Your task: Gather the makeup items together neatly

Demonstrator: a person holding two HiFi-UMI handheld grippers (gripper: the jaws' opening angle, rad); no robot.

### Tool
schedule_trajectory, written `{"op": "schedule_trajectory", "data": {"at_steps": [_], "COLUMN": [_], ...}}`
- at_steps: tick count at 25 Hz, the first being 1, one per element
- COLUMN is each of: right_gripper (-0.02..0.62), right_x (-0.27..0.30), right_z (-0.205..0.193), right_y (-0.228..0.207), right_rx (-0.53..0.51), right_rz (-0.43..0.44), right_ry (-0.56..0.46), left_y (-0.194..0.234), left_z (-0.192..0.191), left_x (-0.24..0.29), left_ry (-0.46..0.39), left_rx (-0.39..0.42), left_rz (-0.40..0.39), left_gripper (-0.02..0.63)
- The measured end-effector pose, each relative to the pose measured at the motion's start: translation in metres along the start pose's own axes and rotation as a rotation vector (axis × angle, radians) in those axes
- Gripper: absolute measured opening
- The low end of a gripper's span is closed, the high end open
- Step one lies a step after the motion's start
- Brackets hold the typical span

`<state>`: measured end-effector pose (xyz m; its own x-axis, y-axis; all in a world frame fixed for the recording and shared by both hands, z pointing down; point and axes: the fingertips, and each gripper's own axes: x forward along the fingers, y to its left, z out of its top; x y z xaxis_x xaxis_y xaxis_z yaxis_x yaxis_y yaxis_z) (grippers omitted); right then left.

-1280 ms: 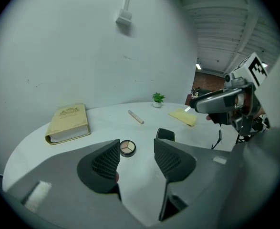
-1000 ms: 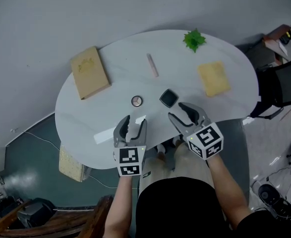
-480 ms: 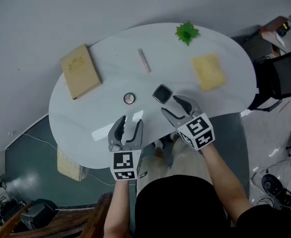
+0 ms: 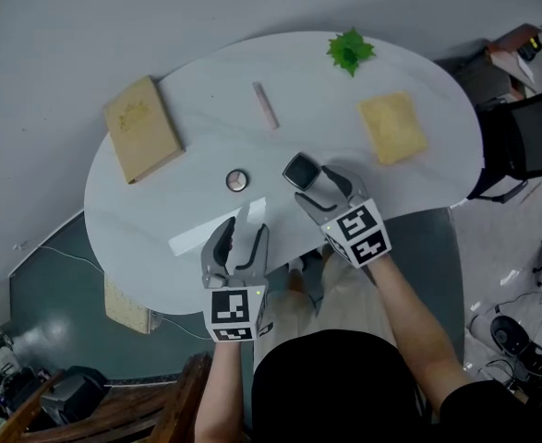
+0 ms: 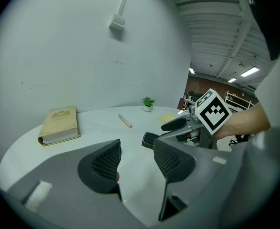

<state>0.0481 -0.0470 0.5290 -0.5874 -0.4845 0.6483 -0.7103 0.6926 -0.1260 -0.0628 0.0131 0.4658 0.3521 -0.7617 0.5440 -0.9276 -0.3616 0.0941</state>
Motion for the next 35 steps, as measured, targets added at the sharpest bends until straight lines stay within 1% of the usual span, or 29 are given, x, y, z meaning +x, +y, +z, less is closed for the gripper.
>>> {"op": "schedule_trajectory", "data": {"at_steps": [5, 9, 14, 21, 30, 35], "right_gripper": [0.308, 0.311, 0.31, 0.31, 0.311, 0.311], "right_x": [0.017, 0.028, 0.038, 0.044, 0.045, 0.046], "right_z": [-0.009, -0.013, -0.017, -0.023, -0.023, -0.018], "right_y": [-0.002, -0.007, -0.006, -0.007, -0.009, -0.004], "right_rx": [-0.025, -0.042, -0.046, -0.09, -0.097, -0.083], "right_rz": [0.004, 0.002, 0.029, 0.017, 0.01, 0.013], "right_ry": [0.047, 0.072, 0.092, 0.121, 0.121, 0.109], "left_y": [0.001, 0.001, 0.004, 0.006, 0.011, 0.013], "left_z": [-0.004, -0.004, -0.005, -0.007, -0.005, -0.004], "left_x": [0.003, 0.004, 0.005, 0.006, 0.004, 0.001], "left_ry": [0.008, 0.011, 0.019, 0.024, 0.012, 0.003], "left_rx": [0.0, 0.003, -0.001, -0.012, -0.025, -0.026], "left_rz": [-0.007, -0.008, -0.002, 0.002, 0.01, 0.016], "left_gripper": [0.216, 0.216, 0.216, 0.216, 0.216, 0.216]}}
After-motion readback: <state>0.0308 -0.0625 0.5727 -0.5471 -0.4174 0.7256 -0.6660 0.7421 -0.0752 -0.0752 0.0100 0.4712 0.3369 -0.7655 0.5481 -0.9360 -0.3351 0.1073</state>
